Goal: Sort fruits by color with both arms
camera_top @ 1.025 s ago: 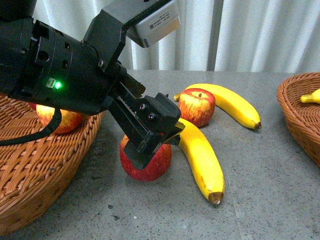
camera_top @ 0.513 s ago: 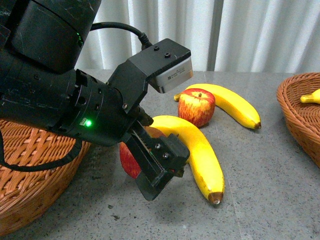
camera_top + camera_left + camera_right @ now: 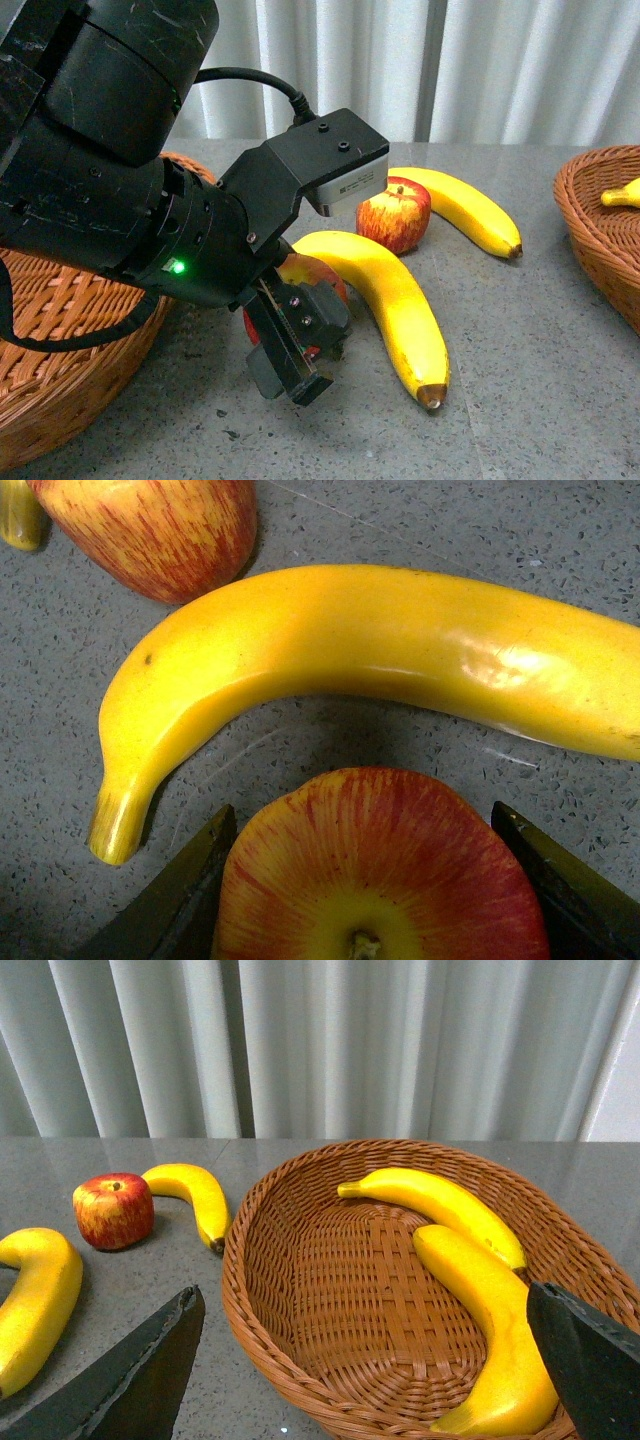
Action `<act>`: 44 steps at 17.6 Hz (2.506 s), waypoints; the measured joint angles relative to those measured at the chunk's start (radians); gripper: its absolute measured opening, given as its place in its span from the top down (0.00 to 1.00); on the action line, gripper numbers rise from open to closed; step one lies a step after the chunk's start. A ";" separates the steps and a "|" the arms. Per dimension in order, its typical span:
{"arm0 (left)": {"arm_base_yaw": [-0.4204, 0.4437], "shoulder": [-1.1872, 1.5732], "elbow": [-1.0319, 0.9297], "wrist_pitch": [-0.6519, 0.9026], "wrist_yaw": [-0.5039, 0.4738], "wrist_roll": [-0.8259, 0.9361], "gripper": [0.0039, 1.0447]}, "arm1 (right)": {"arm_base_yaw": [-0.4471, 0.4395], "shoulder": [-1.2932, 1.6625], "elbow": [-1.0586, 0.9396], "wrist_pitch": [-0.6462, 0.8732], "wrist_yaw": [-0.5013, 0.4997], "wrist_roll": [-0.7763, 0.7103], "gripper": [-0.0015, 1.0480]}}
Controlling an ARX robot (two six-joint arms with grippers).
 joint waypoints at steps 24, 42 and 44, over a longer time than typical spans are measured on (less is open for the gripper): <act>0.415 -0.420 -0.323 0.264 -0.483 -0.711 0.37 | 0.000 0.000 0.000 0.000 0.000 0.000 0.06; 0.074 -0.121 0.085 0.218 -0.204 -0.520 0.06 | 0.000 0.000 0.000 0.000 0.000 0.000 0.06; 0.047 -0.014 0.155 0.200 -0.178 -0.463 0.06 | 0.000 0.000 0.000 0.000 0.000 0.000 0.06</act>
